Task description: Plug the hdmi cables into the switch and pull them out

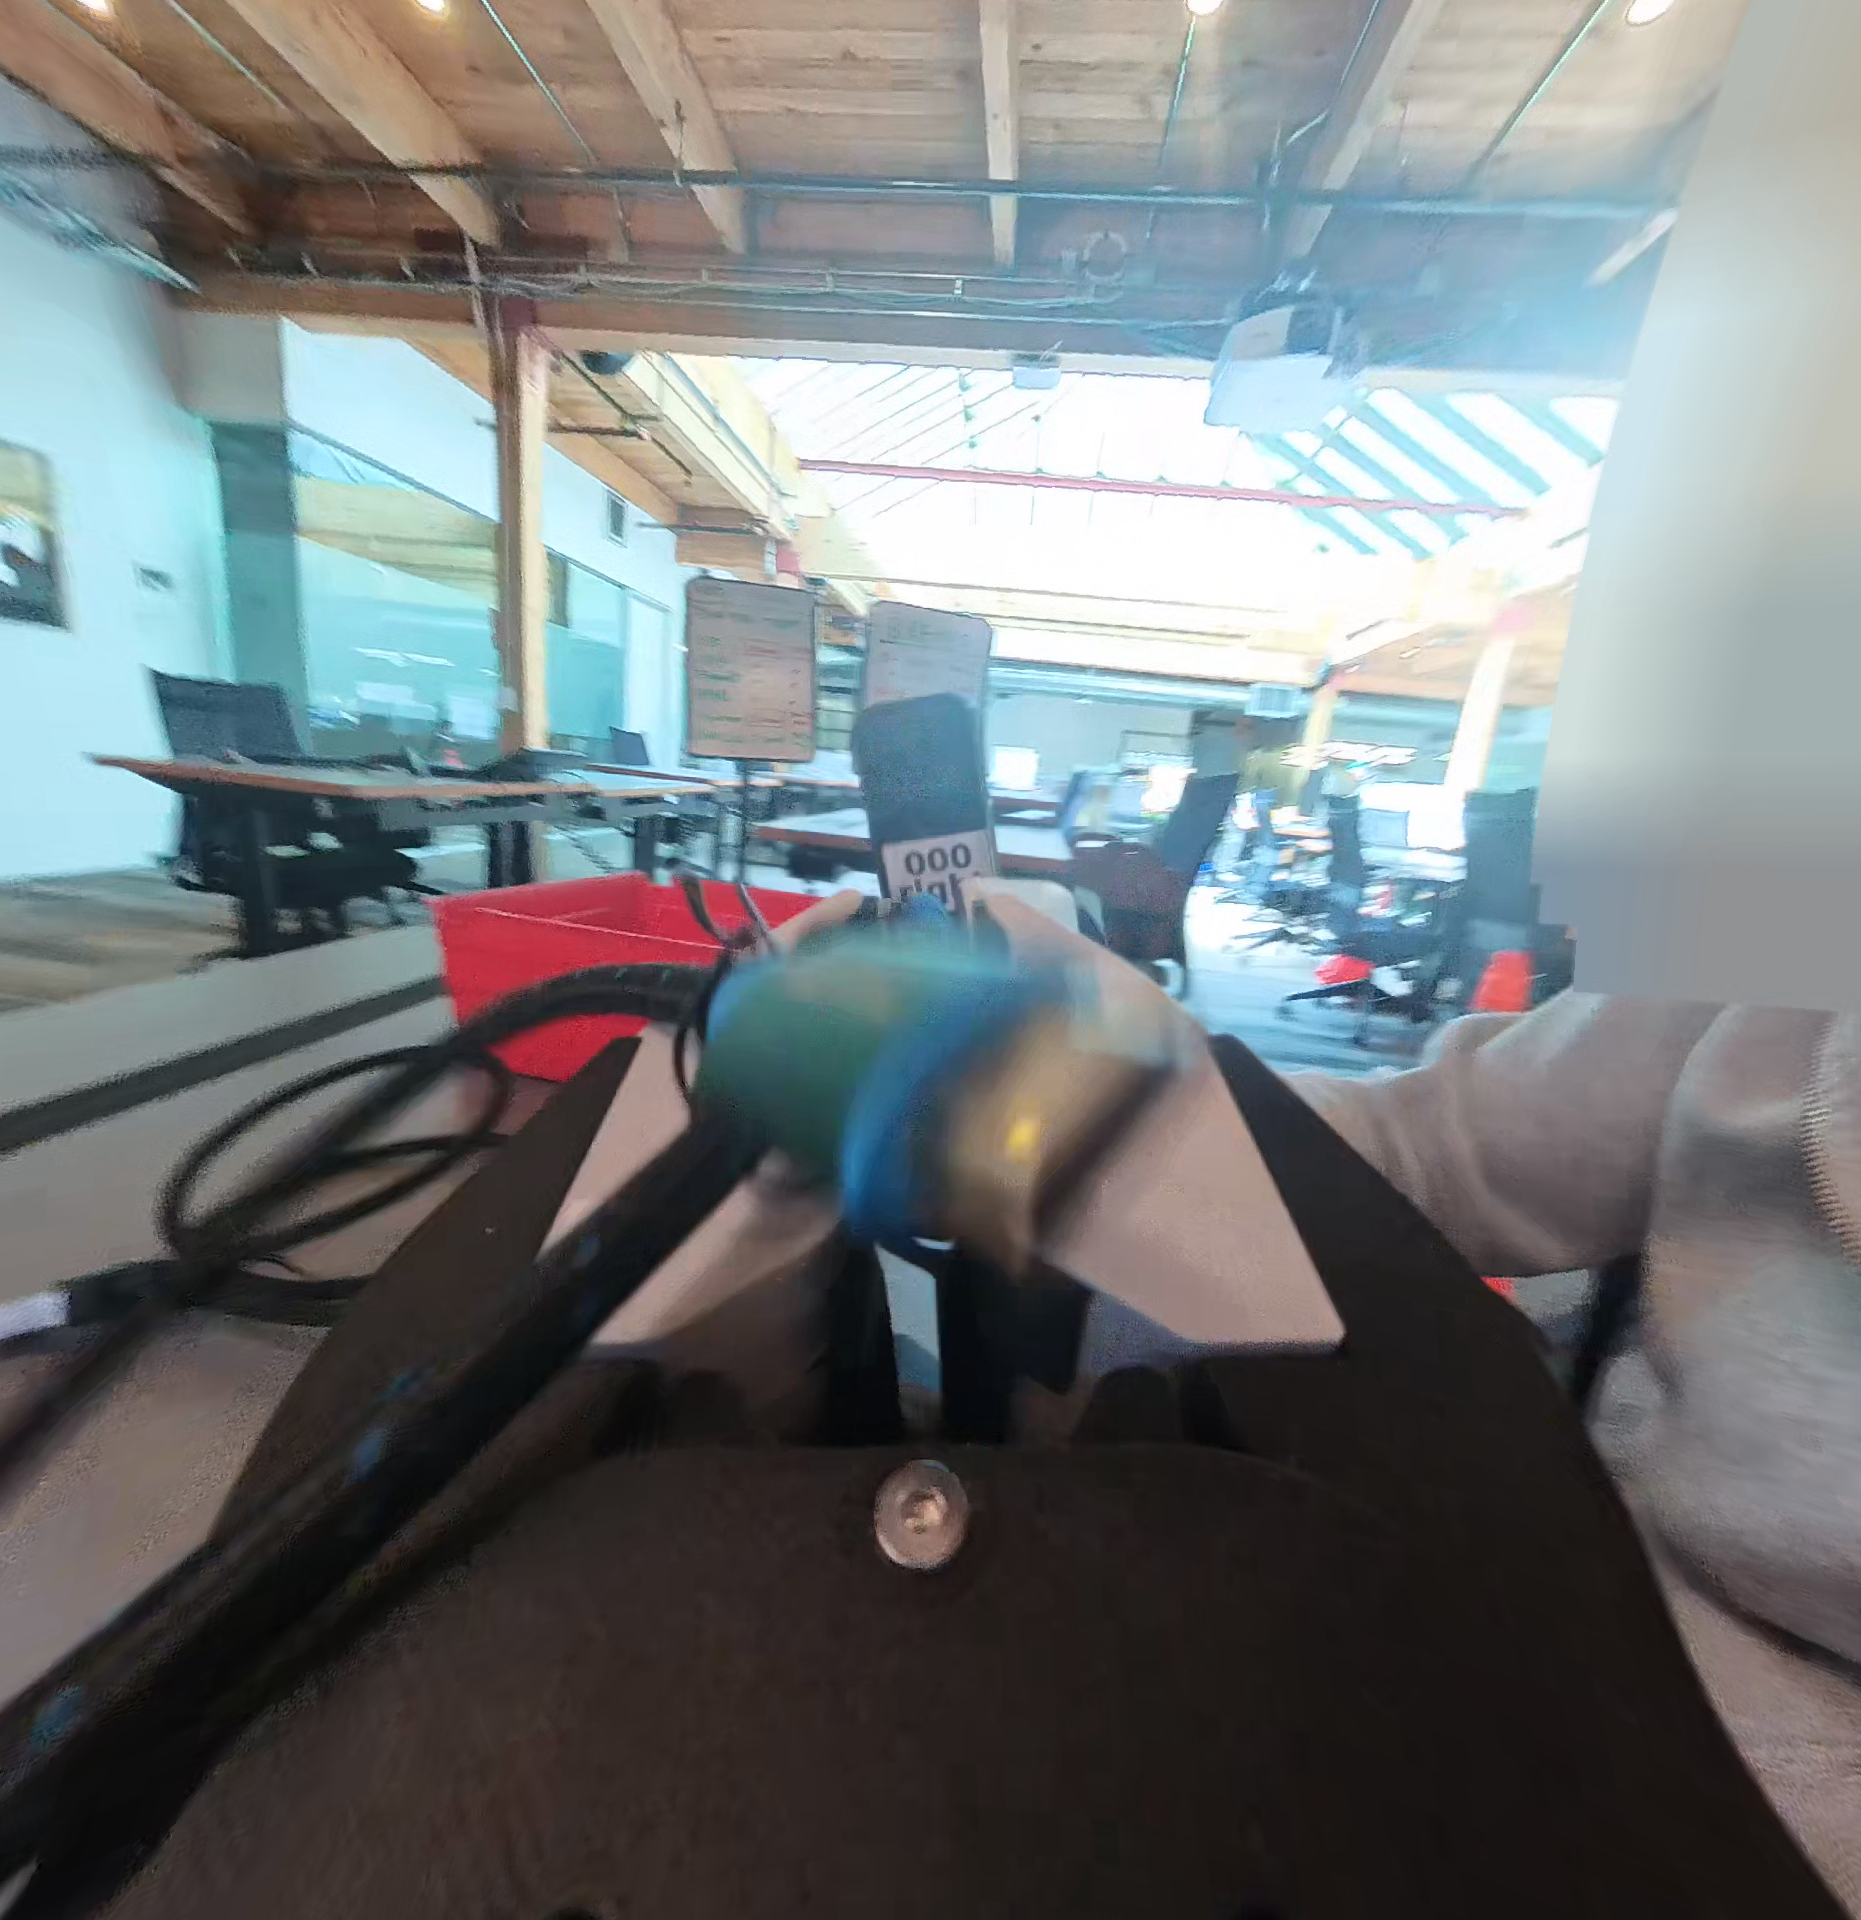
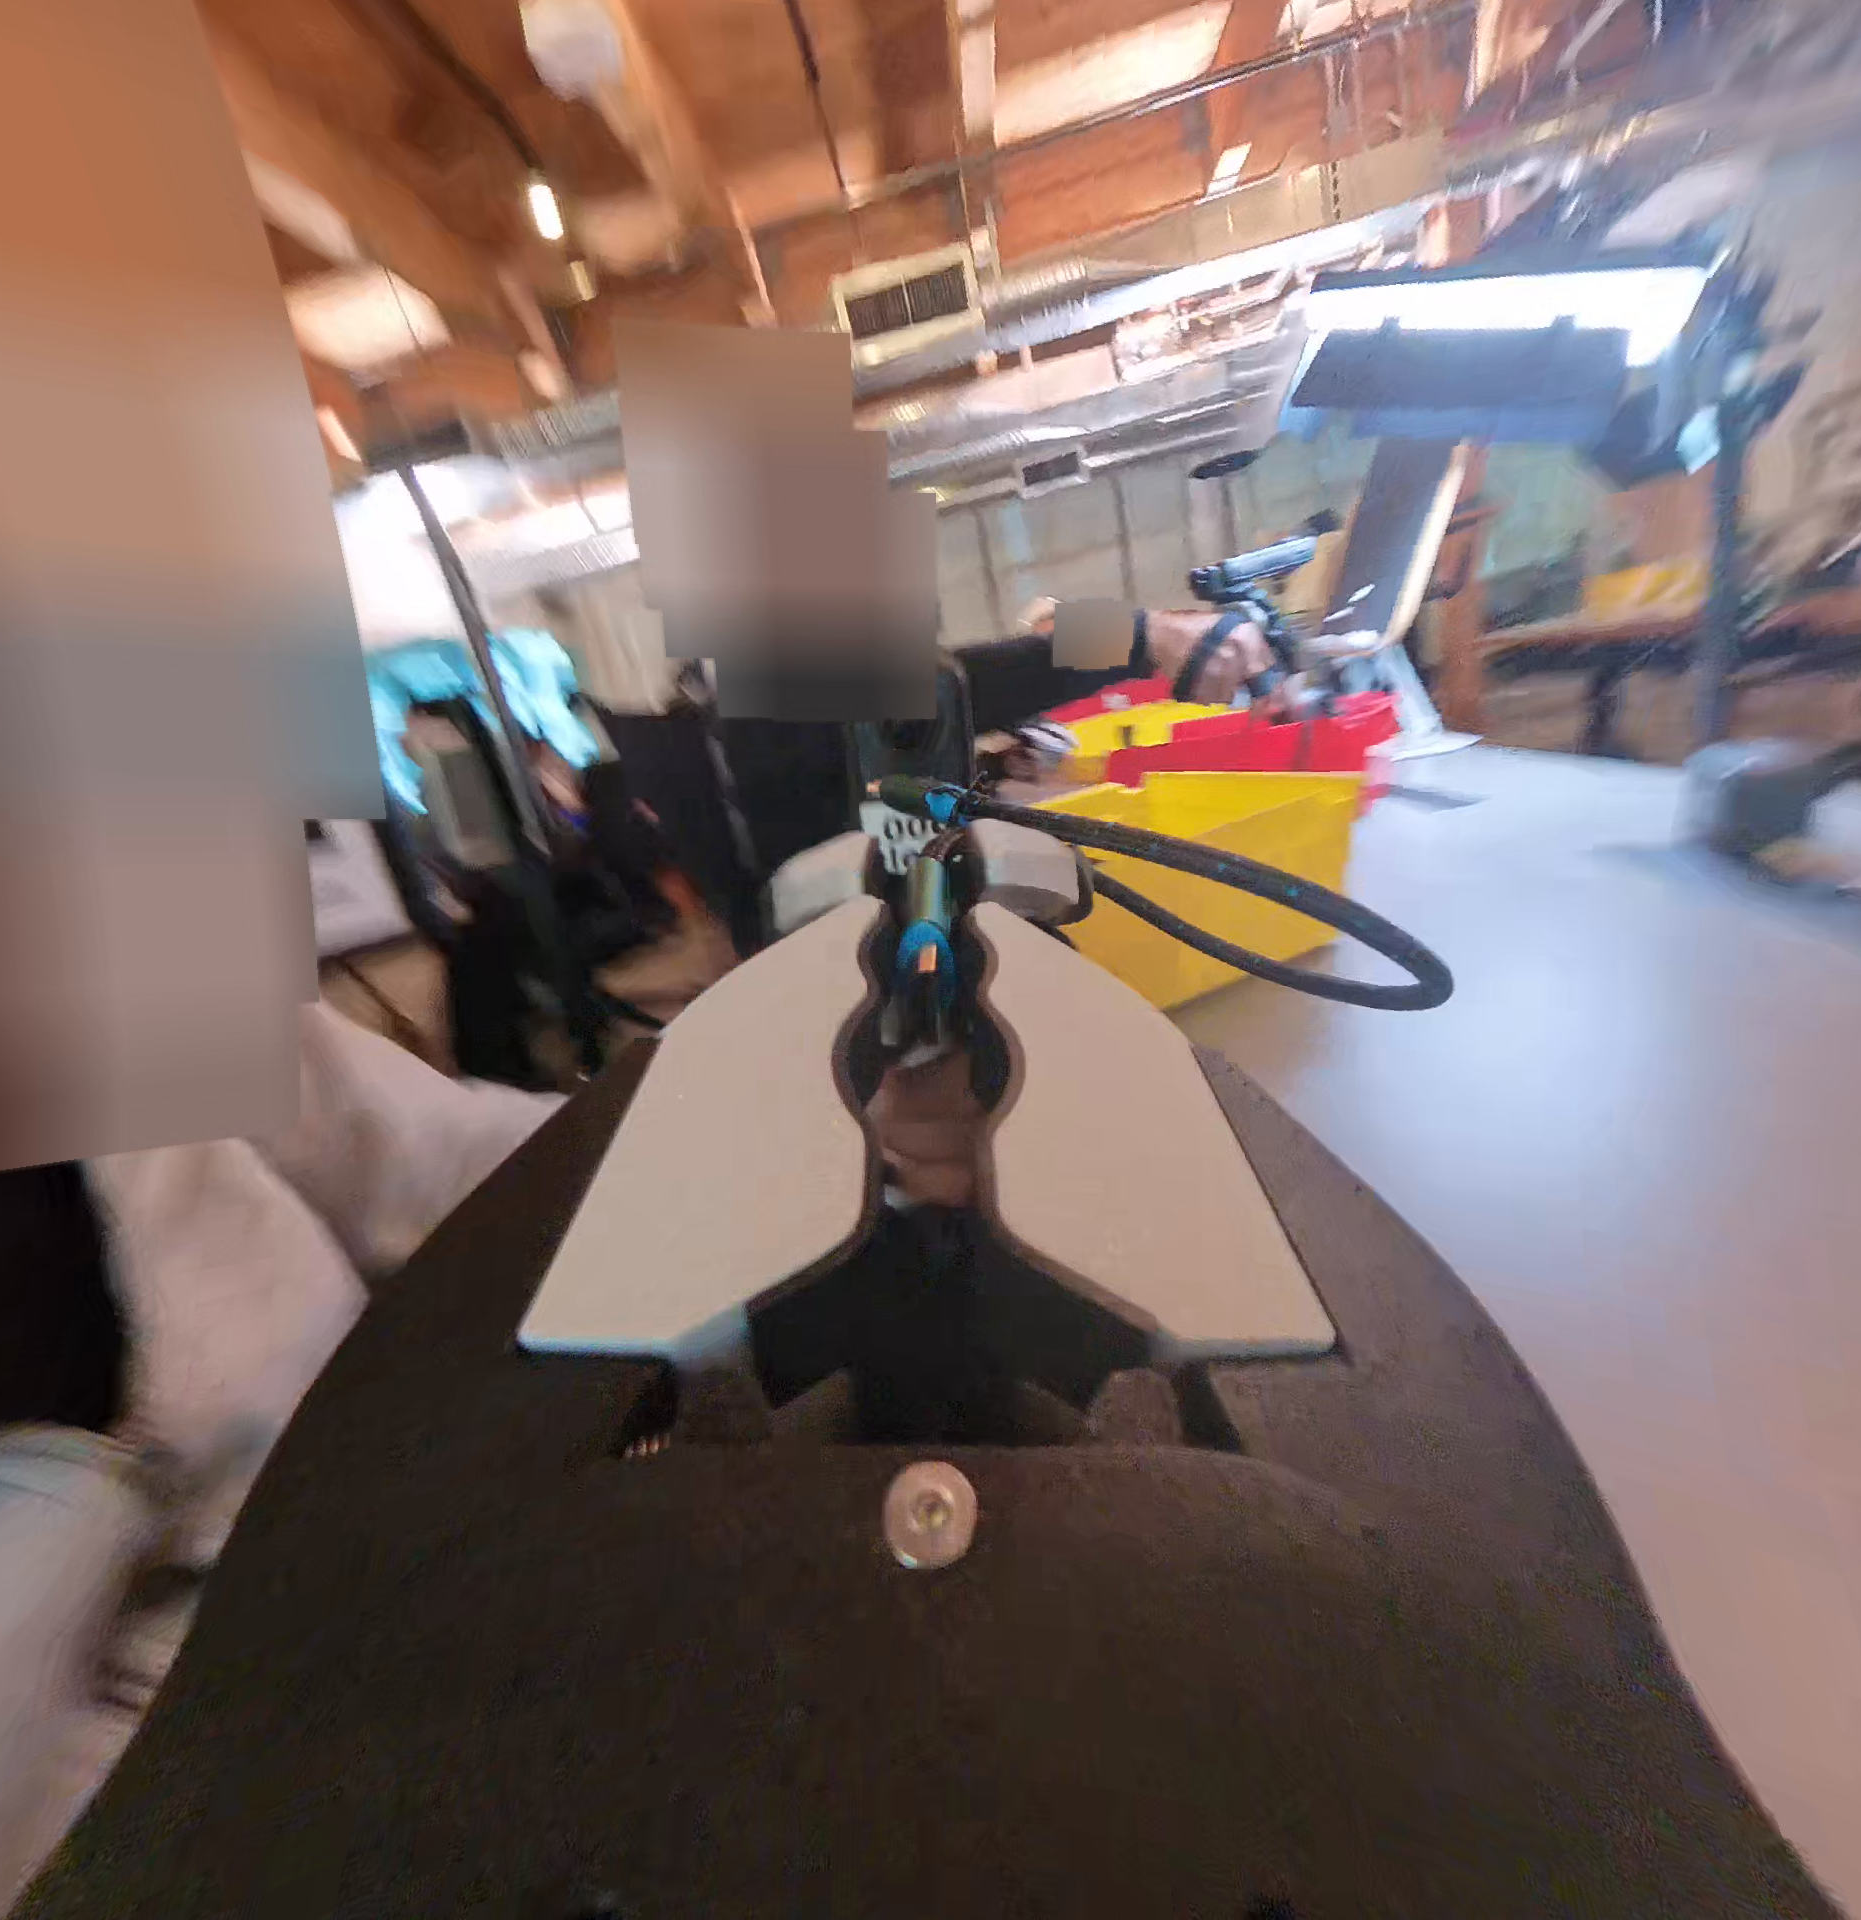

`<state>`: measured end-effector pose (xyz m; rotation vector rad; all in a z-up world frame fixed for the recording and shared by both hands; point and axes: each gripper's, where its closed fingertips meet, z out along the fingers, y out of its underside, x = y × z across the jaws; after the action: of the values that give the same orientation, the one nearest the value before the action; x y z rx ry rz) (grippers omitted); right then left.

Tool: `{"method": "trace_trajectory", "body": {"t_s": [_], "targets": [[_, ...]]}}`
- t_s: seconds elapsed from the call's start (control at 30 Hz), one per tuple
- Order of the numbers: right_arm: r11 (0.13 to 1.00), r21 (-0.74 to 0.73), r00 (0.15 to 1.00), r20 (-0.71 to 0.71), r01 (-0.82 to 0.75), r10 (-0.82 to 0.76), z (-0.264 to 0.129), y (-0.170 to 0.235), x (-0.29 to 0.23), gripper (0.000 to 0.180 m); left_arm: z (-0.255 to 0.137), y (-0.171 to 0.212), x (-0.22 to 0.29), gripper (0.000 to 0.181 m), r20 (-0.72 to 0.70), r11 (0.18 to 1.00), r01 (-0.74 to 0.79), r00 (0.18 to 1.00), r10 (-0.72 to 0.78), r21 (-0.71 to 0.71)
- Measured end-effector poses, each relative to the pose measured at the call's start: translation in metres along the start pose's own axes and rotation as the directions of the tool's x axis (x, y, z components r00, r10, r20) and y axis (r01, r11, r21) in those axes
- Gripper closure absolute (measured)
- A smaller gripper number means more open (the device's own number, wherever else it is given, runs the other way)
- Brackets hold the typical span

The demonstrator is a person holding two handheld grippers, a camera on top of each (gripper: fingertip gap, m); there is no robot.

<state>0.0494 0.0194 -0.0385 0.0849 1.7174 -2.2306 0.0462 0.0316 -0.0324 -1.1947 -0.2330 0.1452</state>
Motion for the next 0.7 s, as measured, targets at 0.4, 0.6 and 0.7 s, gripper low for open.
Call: {"method": "trace_trajectory", "body": {"t_s": [0.4, 0.6, 0.7], "targets": [[-0.025, -0.319, 0.011, 0.11, 0.947, -0.994, 0.0, 0.021, -0.033, 0.168, 0.004, 0.026, 0.037, 0.144, -0.26, 0.952, 0.218, 0.927, -0.271, -0.215], [-0.065, -0.294, -0.02, 0.155, 0.954, -0.988, -0.003, 0.024, -0.038, 0.168, 0.001, 0.027, 0.047, 0.158, -0.313, 0.948, 0.208, 0.908, -0.279, -0.24], [-0.041, -0.286, 0.007, 0.162, 0.957, -0.987, -0.004, 0.024, -0.038, 0.168, 0.001, 0.029, 0.047, 0.159, -0.311, 0.943, 0.218, 0.905, -0.291, -0.25]]}}
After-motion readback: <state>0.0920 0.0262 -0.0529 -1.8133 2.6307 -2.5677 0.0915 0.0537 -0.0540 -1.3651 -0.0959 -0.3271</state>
